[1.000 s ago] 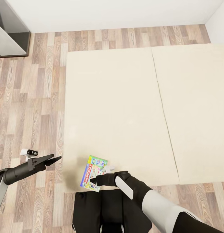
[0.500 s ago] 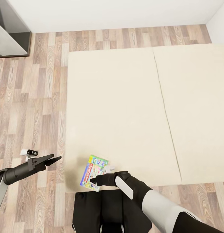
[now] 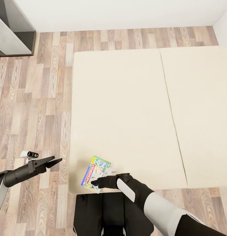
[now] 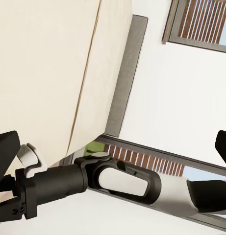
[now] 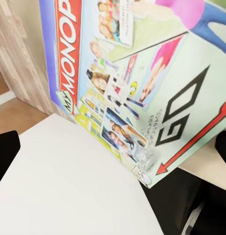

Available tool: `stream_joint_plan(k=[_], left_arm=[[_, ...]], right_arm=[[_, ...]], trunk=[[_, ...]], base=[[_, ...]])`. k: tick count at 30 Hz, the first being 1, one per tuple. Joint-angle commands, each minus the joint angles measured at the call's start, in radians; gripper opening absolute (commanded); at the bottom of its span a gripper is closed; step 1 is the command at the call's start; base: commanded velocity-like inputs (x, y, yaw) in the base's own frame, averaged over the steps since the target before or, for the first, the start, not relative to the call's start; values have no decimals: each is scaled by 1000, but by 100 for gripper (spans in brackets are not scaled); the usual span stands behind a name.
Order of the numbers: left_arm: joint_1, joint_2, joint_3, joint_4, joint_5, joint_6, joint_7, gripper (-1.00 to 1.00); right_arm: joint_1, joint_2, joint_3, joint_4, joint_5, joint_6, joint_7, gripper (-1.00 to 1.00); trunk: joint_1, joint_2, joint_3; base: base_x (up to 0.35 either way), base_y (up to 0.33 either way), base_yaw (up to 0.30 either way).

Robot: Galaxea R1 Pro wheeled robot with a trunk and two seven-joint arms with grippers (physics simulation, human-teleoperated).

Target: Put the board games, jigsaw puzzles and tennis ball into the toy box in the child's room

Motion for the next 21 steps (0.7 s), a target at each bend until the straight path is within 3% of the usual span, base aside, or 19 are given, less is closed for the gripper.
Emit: stream_joint_plan(k=[1,21], left_arm=[[0,0,0,0,-1,11,-4,100],[0,0,0,0,-1,11,-4,100]], right_arm=[[-1,0,2,0,-1,2,1,100],[-1,0,2,0,-1,2,1,100]], trunk=[[1,-2,-1],[1,-2,-1]], base=[[0,56,3],[0,35,0]])
